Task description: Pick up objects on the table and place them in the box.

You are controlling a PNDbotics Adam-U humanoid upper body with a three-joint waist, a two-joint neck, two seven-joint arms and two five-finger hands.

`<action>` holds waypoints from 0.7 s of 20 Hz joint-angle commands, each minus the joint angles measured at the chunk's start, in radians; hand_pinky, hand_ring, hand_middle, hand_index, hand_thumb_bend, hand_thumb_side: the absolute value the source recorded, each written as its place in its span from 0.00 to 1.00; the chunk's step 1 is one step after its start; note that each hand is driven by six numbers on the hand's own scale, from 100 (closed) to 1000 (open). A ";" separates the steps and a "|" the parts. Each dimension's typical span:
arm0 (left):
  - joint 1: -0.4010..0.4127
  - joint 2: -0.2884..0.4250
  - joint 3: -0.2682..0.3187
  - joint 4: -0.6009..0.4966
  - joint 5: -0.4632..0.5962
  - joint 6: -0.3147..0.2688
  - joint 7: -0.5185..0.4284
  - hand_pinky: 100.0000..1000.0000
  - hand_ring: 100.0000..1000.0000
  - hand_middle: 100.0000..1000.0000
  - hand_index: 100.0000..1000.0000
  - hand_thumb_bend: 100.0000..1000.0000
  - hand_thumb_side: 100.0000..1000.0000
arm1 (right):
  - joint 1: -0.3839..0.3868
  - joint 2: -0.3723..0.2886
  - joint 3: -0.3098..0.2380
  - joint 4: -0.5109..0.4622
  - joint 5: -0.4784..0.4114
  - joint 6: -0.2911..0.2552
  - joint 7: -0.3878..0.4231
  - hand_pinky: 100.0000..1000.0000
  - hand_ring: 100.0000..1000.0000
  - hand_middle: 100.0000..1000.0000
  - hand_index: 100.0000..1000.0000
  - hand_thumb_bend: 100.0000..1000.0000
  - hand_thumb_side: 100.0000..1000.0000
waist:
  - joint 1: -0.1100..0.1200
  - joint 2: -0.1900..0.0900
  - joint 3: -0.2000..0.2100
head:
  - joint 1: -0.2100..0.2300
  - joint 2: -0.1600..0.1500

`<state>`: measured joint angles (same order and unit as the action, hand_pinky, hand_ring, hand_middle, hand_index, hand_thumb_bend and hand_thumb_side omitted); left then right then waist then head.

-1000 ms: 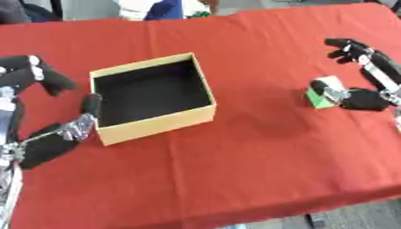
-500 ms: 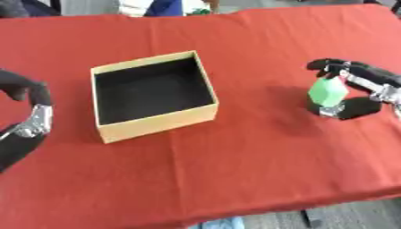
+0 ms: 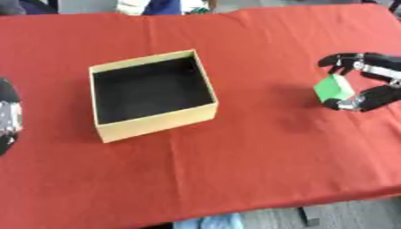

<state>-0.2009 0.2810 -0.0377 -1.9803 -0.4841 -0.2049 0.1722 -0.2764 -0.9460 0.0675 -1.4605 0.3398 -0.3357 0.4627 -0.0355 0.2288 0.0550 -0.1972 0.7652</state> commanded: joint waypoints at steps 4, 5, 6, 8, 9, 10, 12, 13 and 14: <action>-0.001 0.020 0.013 -0.020 -0.001 0.000 -0.015 0.54 0.30 0.32 0.50 0.03 0.36 | -0.007 -0.056 -0.028 -0.021 -0.009 0.008 -0.001 0.78 0.84 0.96 1.00 0.34 0.60 | -0.004 -0.013 -0.005 | -0.005 0.005; -0.001 0.020 0.014 -0.020 -0.002 0.000 -0.016 0.54 0.30 0.32 0.50 0.03 0.36 | -0.006 -0.057 -0.029 -0.022 -0.007 0.009 0.000 0.78 0.84 0.96 1.00 0.34 0.60 | -0.004 -0.013 -0.005 | -0.005 0.005; -0.001 0.020 0.014 -0.020 -0.003 -0.001 -0.017 0.54 0.30 0.32 0.50 0.03 0.36 | -0.005 -0.059 -0.029 -0.021 -0.006 0.011 0.001 0.78 0.84 0.97 1.00 0.34 0.60 | -0.004 -0.013 -0.006 | -0.006 0.005; -0.001 0.020 0.015 -0.020 -0.005 -0.002 -0.020 0.54 0.31 0.32 0.50 0.03 0.36 | -0.003 -0.060 -0.028 -0.018 -0.003 0.012 0.004 0.78 0.84 0.97 1.00 0.34 0.61 | -0.005 -0.014 -0.007 | -0.006 0.005; -0.001 0.020 0.015 -0.020 -0.006 -0.002 -0.021 0.54 0.30 0.32 0.50 0.03 0.36 | -0.002 -0.061 -0.028 -0.018 -0.002 0.012 0.006 0.78 0.84 0.97 1.00 0.34 0.61 | -0.005 -0.014 -0.007 | -0.006 0.005; -0.001 0.020 0.015 -0.020 -0.007 -0.003 -0.022 0.54 0.30 0.32 0.51 0.02 0.36 | 0.000 -0.061 -0.027 -0.016 -0.001 0.013 0.008 0.78 0.84 0.97 1.00 0.34 0.62 | -0.005 -0.014 -0.007 | -0.005 0.005; -0.001 0.020 0.015 -0.020 -0.009 -0.004 -0.027 0.54 0.30 0.32 0.52 0.02 0.36 | 0.002 -0.062 -0.028 -0.011 0.003 0.014 0.012 0.78 0.85 0.97 1.00 0.35 0.62 | -0.005 -0.014 -0.008 | -0.005 0.005; -0.001 0.020 0.015 -0.020 -0.010 -0.005 -0.029 0.54 0.30 0.32 0.52 0.02 0.36 | 0.003 -0.062 -0.029 -0.010 0.005 0.014 0.011 0.78 0.85 0.97 1.00 0.35 0.62 | -0.004 -0.014 -0.008 | -0.004 0.005; -0.001 0.020 0.015 -0.020 -0.010 -0.005 -0.030 0.54 0.30 0.32 0.52 0.02 0.36 | 0.003 -0.063 -0.032 -0.011 0.007 0.014 0.010 0.79 0.86 0.98 1.00 0.35 0.62 | -0.004 -0.014 -0.009 | -0.004 0.005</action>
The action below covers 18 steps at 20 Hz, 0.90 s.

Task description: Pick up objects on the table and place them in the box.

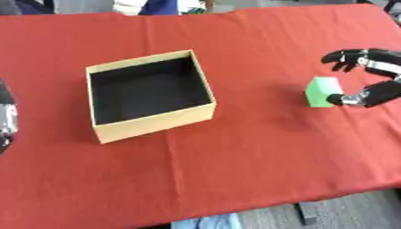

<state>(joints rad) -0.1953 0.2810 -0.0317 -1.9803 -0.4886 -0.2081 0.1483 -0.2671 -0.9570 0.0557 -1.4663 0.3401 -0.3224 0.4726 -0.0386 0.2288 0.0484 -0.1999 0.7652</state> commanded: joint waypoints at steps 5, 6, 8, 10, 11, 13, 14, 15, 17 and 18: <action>-0.008 0.020 0.009 -0.020 -0.007 -0.005 -0.013 0.54 0.30 0.32 0.53 0.02 0.36 | -0.004 -0.055 -0.022 -0.001 0.019 0.003 0.000 0.79 0.87 0.98 1.00 0.35 0.62 | 0.000 -0.014 -0.004 | -0.003 0.005; -0.008 0.019 0.009 -0.020 -0.008 -0.005 -0.015 0.54 0.30 0.32 0.53 0.01 0.36 | -0.003 -0.054 -0.020 0.003 0.021 0.004 0.001 0.79 0.87 0.98 1.00 0.35 0.62 | 0.000 -0.014 -0.004 | -0.002 0.005; -0.007 0.019 0.008 -0.020 -0.010 -0.006 -0.020 0.54 0.30 0.32 0.53 0.01 0.36 | -0.003 -0.053 -0.018 0.015 0.024 0.005 0.006 0.79 0.87 0.97 1.00 0.35 0.63 | 0.002 -0.013 -0.003 | -0.003 0.005; -0.006 0.019 0.008 -0.020 -0.011 -0.007 -0.024 0.54 0.30 0.32 0.54 0.00 0.35 | -0.006 -0.051 -0.013 0.028 0.025 0.005 0.012 0.79 0.87 0.97 1.00 0.36 0.63 | 0.003 -0.013 -0.003 | -0.004 0.005; -0.007 0.019 0.009 -0.020 -0.012 -0.007 -0.025 0.54 0.30 0.32 0.54 0.00 0.35 | -0.009 -0.050 -0.009 0.035 0.027 0.005 0.016 0.80 0.87 0.97 1.00 0.36 0.63 | 0.003 -0.013 -0.003 | -0.004 0.005; -0.008 0.019 0.008 -0.020 -0.012 -0.008 -0.028 0.55 0.30 0.32 0.54 0.00 0.35 | -0.018 -0.047 -0.001 0.052 0.029 0.002 0.025 0.79 0.87 0.97 1.00 0.36 0.63 | 0.004 -0.013 -0.002 | -0.005 0.005; -0.008 0.019 0.007 -0.020 -0.013 -0.009 -0.030 0.55 0.30 0.32 0.54 0.00 0.35 | -0.022 -0.045 0.003 0.060 0.029 0.001 0.030 0.79 0.87 0.96 1.00 0.36 0.64 | 0.004 -0.013 -0.002 | -0.006 0.005; -0.008 0.019 0.007 -0.020 -0.014 -0.010 -0.031 0.55 0.30 0.32 0.54 0.00 0.35 | -0.027 -0.043 0.007 0.068 0.030 0.000 0.034 0.79 0.87 0.96 1.00 0.36 0.63 | 0.004 -0.013 -0.001 | -0.006 0.005; -0.008 0.018 0.008 -0.020 -0.016 -0.010 -0.034 0.55 0.30 0.32 0.54 0.00 0.35 | -0.036 -0.039 0.014 0.087 0.031 -0.003 0.043 0.79 0.87 0.95 1.00 0.35 0.64 | 0.005 -0.013 0.000 | -0.007 0.005; -0.008 0.018 0.007 -0.020 -0.016 -0.011 -0.035 0.55 0.30 0.32 0.54 0.00 0.34 | -0.041 -0.036 0.018 0.096 0.032 -0.004 0.047 0.79 0.86 0.95 1.00 0.35 0.64 | 0.005 -0.012 0.001 | -0.008 0.005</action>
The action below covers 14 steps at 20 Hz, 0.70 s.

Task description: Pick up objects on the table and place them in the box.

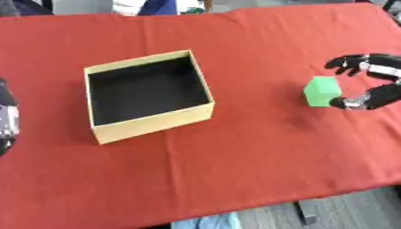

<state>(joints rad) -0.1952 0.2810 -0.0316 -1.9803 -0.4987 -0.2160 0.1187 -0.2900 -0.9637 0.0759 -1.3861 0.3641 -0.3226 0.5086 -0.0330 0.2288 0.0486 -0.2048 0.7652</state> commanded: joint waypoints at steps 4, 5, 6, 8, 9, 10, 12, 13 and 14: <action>-0.009 0.018 0.007 -0.020 -0.007 -0.005 -0.009 0.55 0.31 0.32 0.54 0.00 0.34 | -0.038 -0.020 0.007 0.046 0.013 -0.009 0.022 0.79 0.86 0.93 1.00 0.34 0.64 | 0.000 -0.012 0.005 | -0.004 0.005; -0.010 0.018 0.007 -0.020 -0.008 -0.005 -0.010 0.55 0.31 0.32 0.54 0.00 0.34 | -0.044 -0.017 0.010 0.054 0.015 -0.009 0.025 0.79 0.86 0.93 1.00 0.34 0.64 | -0.001 -0.012 0.005 | -0.005 0.005; -0.010 0.018 0.007 -0.020 -0.008 -0.006 -0.010 0.55 0.31 0.32 0.55 0.00 0.34 | -0.050 -0.014 0.012 0.063 0.017 -0.010 0.027 0.79 0.86 0.92 1.00 0.33 0.64 | -0.001 -0.012 0.006 | -0.006 0.005; -0.011 0.017 0.006 -0.020 -0.007 -0.007 -0.012 0.55 0.31 0.32 0.55 0.00 0.34 | -0.062 -0.008 0.016 0.080 0.020 -0.010 0.031 0.79 0.85 0.91 1.00 0.33 0.64 | -0.001 -0.011 0.008 | -0.006 0.005; -0.011 0.017 0.006 -0.020 -0.007 -0.007 -0.013 0.55 0.31 0.32 0.55 0.00 0.34 | -0.067 -0.005 0.018 0.088 0.022 -0.011 0.033 0.79 0.85 0.91 1.00 0.33 0.64 | -0.001 -0.011 0.009 | -0.006 0.005; -0.011 0.017 0.006 -0.020 -0.007 -0.007 -0.013 0.55 0.31 0.32 0.55 0.00 0.34 | -0.073 -0.002 0.020 0.095 0.024 -0.012 0.036 0.79 0.85 0.90 1.00 0.33 0.65 | -0.001 -0.011 0.011 | -0.007 0.005; -0.011 0.016 0.006 -0.020 -0.007 -0.007 -0.014 0.55 0.31 0.32 0.55 0.00 0.34 | -0.084 0.005 0.025 0.107 0.027 -0.015 0.041 0.79 0.85 0.89 1.00 0.32 0.65 | -0.001 -0.010 0.013 | -0.008 0.005; -0.012 0.016 0.006 -0.020 -0.006 -0.007 -0.014 0.55 0.31 0.32 0.55 0.00 0.34 | -0.089 0.009 0.028 0.113 0.029 -0.017 0.044 0.79 0.85 0.89 1.00 0.32 0.65 | -0.001 -0.010 0.014 | -0.009 0.005; -0.012 0.015 0.005 -0.020 -0.006 -0.008 -0.015 0.55 0.31 0.32 0.55 0.00 0.34 | -0.094 0.013 0.031 0.117 0.031 -0.018 0.046 0.79 0.84 0.87 1.00 0.32 0.65 | -0.001 -0.009 0.015 | -0.009 0.005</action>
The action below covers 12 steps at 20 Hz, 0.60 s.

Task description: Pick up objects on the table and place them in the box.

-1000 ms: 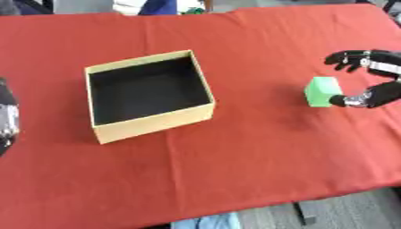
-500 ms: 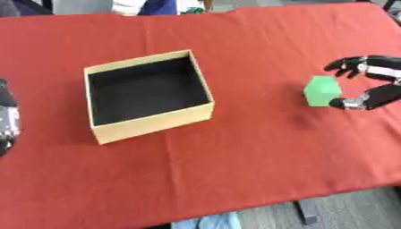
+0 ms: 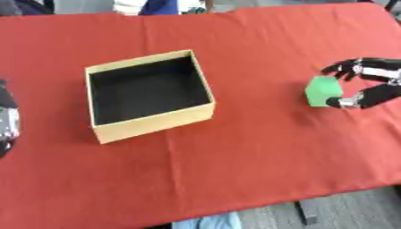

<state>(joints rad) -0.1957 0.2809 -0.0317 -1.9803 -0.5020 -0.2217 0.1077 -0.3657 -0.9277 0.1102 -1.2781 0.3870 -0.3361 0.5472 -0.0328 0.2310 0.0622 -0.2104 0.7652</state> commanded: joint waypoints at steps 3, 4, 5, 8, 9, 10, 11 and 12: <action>-0.013 0.014 0.005 -0.020 -0.004 -0.003 -0.005 0.55 0.31 0.32 0.55 0.00 0.34 | -0.030 -0.016 0.004 0.019 0.022 -0.009 0.012 0.79 0.84 0.83 1.00 0.29 0.64 | -0.002 -0.010 0.004 | -0.004 0.005; -0.013 0.014 0.005 -0.020 -0.004 -0.003 -0.006 0.55 0.31 0.32 0.55 0.00 0.34 | -0.032 -0.014 0.006 0.021 0.029 -0.010 0.013 0.79 0.84 0.82 1.00 0.28 0.63 | -0.002 -0.009 0.005 | -0.004 0.005; -0.013 0.014 0.005 -0.020 -0.005 -0.003 -0.006 0.55 0.31 0.32 0.55 0.00 0.34 | -0.033 -0.013 0.007 0.023 0.039 -0.011 0.014 0.79 0.84 0.82 1.00 0.28 0.62 | -0.002 -0.009 0.005 | -0.004 0.005; -0.013 0.014 0.005 -0.020 -0.005 -0.004 -0.006 0.55 0.31 0.32 0.55 0.00 0.34 | -0.035 -0.011 0.012 0.027 0.072 -0.011 0.019 0.79 0.83 0.78 0.99 0.24 0.57 | -0.003 -0.009 0.007 | -0.004 0.005; -0.014 0.014 0.005 -0.020 -0.005 -0.004 -0.007 0.55 0.31 0.32 0.56 0.00 0.34 | -0.035 -0.009 0.013 0.027 0.083 -0.012 0.019 0.79 0.83 0.76 0.98 0.20 0.53 | -0.003 -0.009 0.007 | -0.004 0.005; -0.014 0.014 0.005 -0.020 -0.005 -0.004 -0.007 0.55 0.31 0.32 0.56 0.00 0.34 | -0.035 -0.008 0.014 0.027 0.092 -0.012 0.018 0.78 0.82 0.74 0.97 0.16 0.47 | -0.003 -0.009 0.006 | -0.004 0.005; -0.014 0.014 0.005 -0.020 -0.005 -0.005 -0.007 0.55 0.31 0.32 0.56 0.00 0.34 | -0.035 -0.008 0.014 0.028 0.101 -0.011 0.015 0.78 0.82 0.72 0.96 0.13 0.42 | -0.003 -0.009 0.006 | -0.004 0.005; -0.014 0.014 0.005 -0.020 -0.006 -0.005 -0.008 0.55 0.31 0.32 0.56 0.00 0.34 | -0.035 -0.008 0.014 0.028 0.108 -0.011 0.011 0.78 0.81 0.71 0.95 0.08 0.36 | -0.003 -0.009 0.005 | -0.004 0.005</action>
<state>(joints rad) -0.1988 0.2809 -0.0318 -1.9803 -0.5026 -0.2243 0.1021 -0.3874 -0.9098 0.1305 -1.2478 0.4801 -0.3472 0.5613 -0.0354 0.2346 0.0684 -0.2130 0.7652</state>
